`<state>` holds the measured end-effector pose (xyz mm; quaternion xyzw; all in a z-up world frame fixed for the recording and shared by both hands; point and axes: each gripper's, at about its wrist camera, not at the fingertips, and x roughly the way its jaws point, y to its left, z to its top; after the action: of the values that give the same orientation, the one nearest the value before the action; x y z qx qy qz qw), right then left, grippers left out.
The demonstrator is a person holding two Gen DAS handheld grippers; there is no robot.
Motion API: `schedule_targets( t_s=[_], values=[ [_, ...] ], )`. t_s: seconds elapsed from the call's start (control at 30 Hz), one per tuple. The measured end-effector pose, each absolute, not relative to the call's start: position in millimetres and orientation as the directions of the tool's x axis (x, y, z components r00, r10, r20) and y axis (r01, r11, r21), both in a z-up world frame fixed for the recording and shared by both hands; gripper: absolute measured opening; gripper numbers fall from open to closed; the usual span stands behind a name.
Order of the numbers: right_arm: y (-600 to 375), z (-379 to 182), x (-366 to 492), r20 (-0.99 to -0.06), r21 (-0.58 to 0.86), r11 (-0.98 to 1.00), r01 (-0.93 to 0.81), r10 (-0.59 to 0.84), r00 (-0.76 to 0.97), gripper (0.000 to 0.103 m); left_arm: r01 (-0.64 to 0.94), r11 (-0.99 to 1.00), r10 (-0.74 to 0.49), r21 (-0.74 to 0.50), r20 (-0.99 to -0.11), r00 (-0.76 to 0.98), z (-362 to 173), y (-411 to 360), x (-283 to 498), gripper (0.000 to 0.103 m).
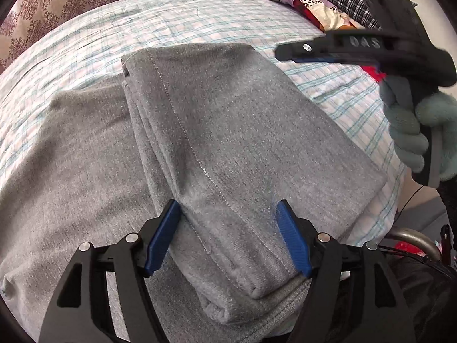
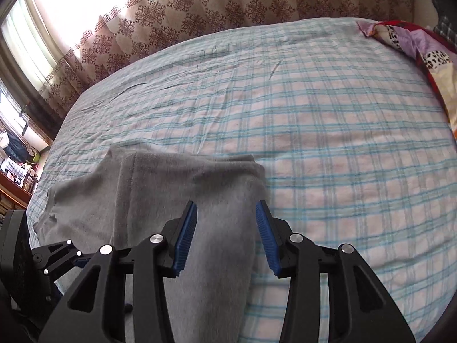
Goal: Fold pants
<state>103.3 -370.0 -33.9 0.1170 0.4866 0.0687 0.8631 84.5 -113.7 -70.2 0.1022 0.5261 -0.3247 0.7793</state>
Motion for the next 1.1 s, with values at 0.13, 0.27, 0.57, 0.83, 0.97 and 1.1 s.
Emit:
schedule_targets(
  t_s=[0.13,0.27,0.57,0.83,0.97,1.1],
  values=[
    [-378,-44,56,-0.853,0.283,0.958,0.032,0.236,0.466,0.052,0.596,0.781,-0.389,-0.188,-0.893,0.228,-64,-115,87,0.072],
    [-375,-51,17,-0.858,0.31,0.95,0.039,0.262,0.441,0.053,0.577,0.796,-0.376,-0.181,-0.895,0.238,-57,-118,87,0.072],
    [-340,-65,-7,-0.905,0.211,0.977,-0.016,0.202,0.374,0.059,0.626,0.775,-0.318,-0.086,-0.909,0.27,-66,-132,79,0.079],
    [-362,-56,-17,-0.856,0.384,0.921,0.06,0.331,0.398,0.059,0.608,0.786,-0.33,-0.114,-0.909,0.255,-58,-129,89,0.082],
    [-366,-64,-20,-0.835,0.459,0.885,0.084,0.397,0.382,0.053,0.586,0.793,-0.38,-0.169,-0.888,0.259,-40,-133,102,0.082],
    [-366,-68,-18,-0.825,0.487,0.868,0.099,0.42,0.377,0.036,0.604,0.775,-0.409,-0.185,-0.876,0.256,-25,-160,116,0.082]
  ],
)
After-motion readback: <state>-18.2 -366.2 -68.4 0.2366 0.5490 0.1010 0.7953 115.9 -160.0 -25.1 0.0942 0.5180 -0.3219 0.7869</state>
